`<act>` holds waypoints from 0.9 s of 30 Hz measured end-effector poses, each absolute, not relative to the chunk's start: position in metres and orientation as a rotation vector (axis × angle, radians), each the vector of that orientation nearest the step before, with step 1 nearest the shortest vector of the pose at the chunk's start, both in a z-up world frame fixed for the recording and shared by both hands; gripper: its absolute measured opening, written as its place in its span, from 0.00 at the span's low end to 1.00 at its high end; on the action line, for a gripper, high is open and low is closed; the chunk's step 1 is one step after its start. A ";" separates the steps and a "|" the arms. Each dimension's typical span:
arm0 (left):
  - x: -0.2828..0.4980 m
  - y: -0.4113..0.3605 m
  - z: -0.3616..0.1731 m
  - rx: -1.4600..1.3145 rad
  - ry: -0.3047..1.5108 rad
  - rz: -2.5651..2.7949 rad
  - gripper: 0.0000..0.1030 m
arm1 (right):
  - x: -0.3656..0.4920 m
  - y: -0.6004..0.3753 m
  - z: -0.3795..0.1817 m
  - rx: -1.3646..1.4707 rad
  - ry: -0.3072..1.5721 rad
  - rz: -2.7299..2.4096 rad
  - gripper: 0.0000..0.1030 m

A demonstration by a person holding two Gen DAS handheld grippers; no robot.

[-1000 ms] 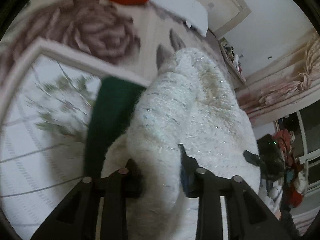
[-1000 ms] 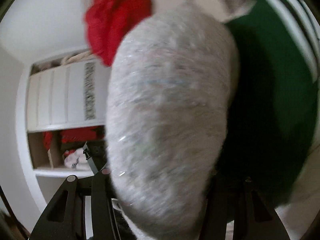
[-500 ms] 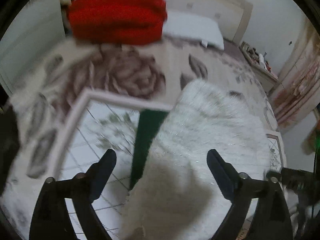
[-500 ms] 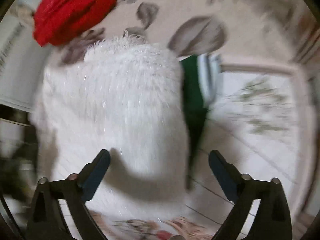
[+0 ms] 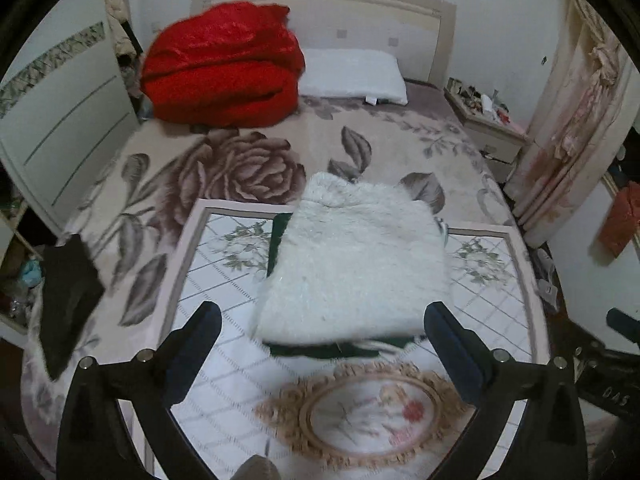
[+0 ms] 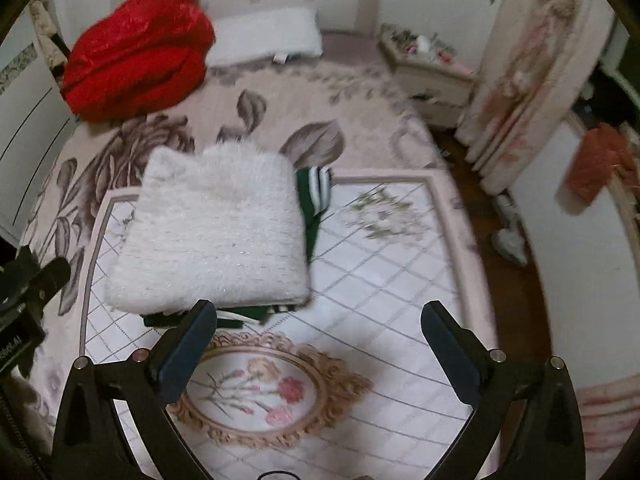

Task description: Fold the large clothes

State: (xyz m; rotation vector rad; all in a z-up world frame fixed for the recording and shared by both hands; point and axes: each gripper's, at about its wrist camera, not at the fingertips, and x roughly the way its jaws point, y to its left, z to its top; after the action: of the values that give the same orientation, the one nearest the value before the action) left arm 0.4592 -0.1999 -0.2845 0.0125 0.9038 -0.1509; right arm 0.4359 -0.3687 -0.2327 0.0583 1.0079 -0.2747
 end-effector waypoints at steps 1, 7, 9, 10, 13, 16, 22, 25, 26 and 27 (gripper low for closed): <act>0.443 -0.200 -0.268 0.017 0.894 -0.139 1.00 | 0.419 -0.368 -0.214 0.050 0.995 -0.284 1.00; 0.365 -0.201 -0.198 0.044 0.863 -0.115 1.00 | 0.330 -0.359 -0.115 0.048 0.908 -0.309 1.00; 0.340 -0.198 -0.178 0.039 0.856 -0.098 1.00 | 0.299 -0.353 -0.087 0.042 0.884 -0.296 1.00; 0.329 -0.196 -0.168 0.035 0.853 -0.102 1.00 | 0.287 -0.351 -0.075 0.037 0.874 -0.291 1.00; 0.294 -0.193 -0.140 0.037 0.827 -0.085 1.00 | 0.247 -0.344 -0.039 0.028 0.843 -0.268 1.00; 0.258 -0.189 -0.113 0.037 0.797 -0.075 1.00 | 0.205 -0.336 -0.004 0.009 0.799 -0.256 1.00; 0.206 -0.184 -0.075 0.036 0.754 -0.068 1.00 | 0.139 -0.331 0.044 -0.007 0.729 -0.230 1.00; 0.185 -0.184 -0.062 0.045 0.733 -0.066 1.00 | 0.113 -0.332 0.061 0.000 0.710 -0.214 1.00; 0.180 -0.184 -0.059 0.048 0.729 -0.064 1.00 | 0.107 -0.331 0.065 -0.004 0.704 -0.213 1.00; 0.174 -0.184 -0.056 0.047 0.728 -0.068 1.00 | 0.099 -0.331 0.070 -0.005 0.697 -0.209 1.00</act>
State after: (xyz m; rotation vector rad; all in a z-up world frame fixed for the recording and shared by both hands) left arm 0.1740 -0.1835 -0.0564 0.0473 0.7278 -0.0678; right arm 0.0986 -0.3308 0.0700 -0.0049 0.6969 -0.2091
